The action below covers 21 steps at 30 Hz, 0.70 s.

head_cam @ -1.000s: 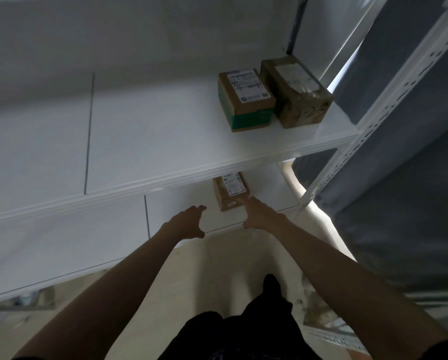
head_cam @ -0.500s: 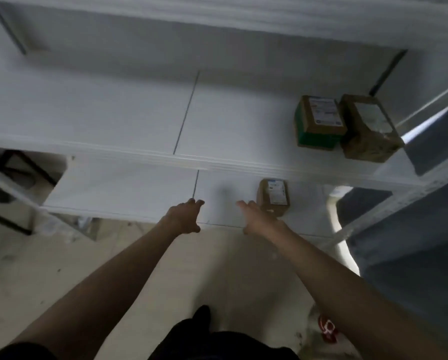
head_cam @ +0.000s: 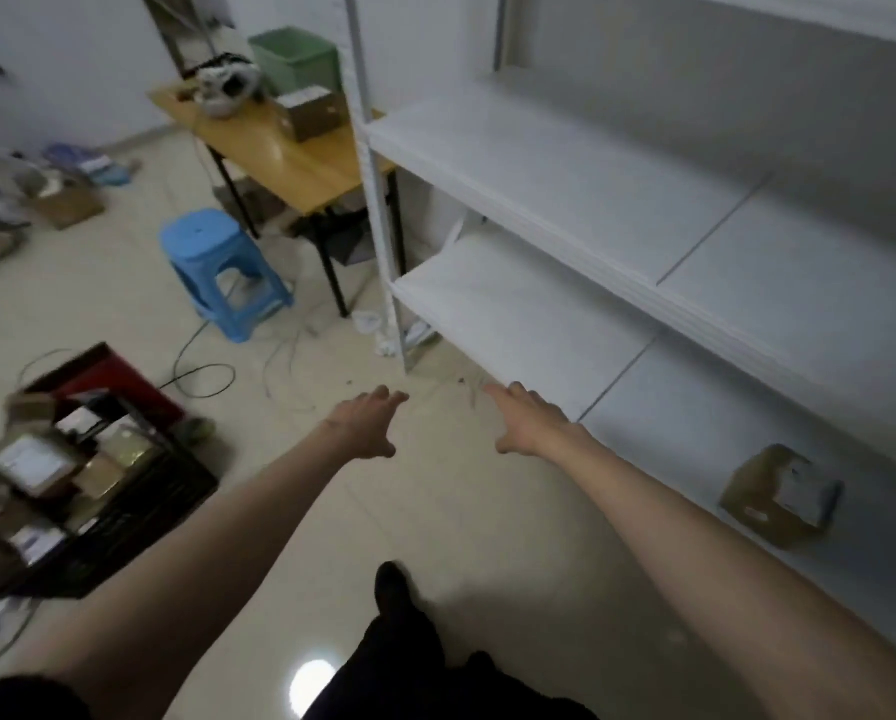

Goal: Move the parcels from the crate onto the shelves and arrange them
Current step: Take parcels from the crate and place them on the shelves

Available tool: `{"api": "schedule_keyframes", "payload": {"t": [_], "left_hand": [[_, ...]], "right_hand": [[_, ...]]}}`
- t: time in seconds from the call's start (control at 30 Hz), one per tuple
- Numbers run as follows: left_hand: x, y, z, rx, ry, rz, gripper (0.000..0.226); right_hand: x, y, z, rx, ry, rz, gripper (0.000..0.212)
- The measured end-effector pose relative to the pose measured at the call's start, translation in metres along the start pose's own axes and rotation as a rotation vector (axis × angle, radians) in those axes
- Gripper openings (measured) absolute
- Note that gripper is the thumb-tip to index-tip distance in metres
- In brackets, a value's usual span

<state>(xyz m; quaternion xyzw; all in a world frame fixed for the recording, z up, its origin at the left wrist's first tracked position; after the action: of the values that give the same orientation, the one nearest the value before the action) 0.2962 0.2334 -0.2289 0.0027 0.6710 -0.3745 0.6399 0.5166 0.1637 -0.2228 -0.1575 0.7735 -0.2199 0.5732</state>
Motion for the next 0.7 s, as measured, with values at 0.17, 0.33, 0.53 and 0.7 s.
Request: {"api": "schedule_keyframes", "payload": {"t": [0.17, 0.33, 0.53, 0.7], "left_hand": [[0.021, -0.059, -0.109, -0.192, -0.101, 0.056, 0.088], [0.044, -0.109, -0.221, -0.359, -0.208, 0.093, 0.086], [0.082, -0.178, -0.357, -0.548, -0.334, 0.090, 0.082], [0.112, -0.231, -0.443, -0.695, -0.439, 0.098, 0.083]], "right_hand": [[0.011, 0.044, -0.121, -0.183, -0.159, -0.051, 0.091], [0.026, 0.090, -0.249, -0.319, -0.241, -0.105, 0.088], [0.054, 0.138, -0.401, -0.445, -0.289, -0.169, 0.084], [0.085, 0.158, -0.505, -0.532, -0.326, -0.229, 0.085]]}}
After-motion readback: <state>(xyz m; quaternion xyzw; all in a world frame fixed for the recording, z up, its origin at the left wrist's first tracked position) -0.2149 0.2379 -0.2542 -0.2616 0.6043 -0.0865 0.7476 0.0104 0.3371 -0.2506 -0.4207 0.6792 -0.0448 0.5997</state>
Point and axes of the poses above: each hand's wrist, its own y-axis towards the middle knuckle, its own x-axis out of the palm, z = x × y, the point moved 3 cm from there along y, towards the middle knuckle, and after that the axes turned 3 degrees about -z, right-handed, at the moved point
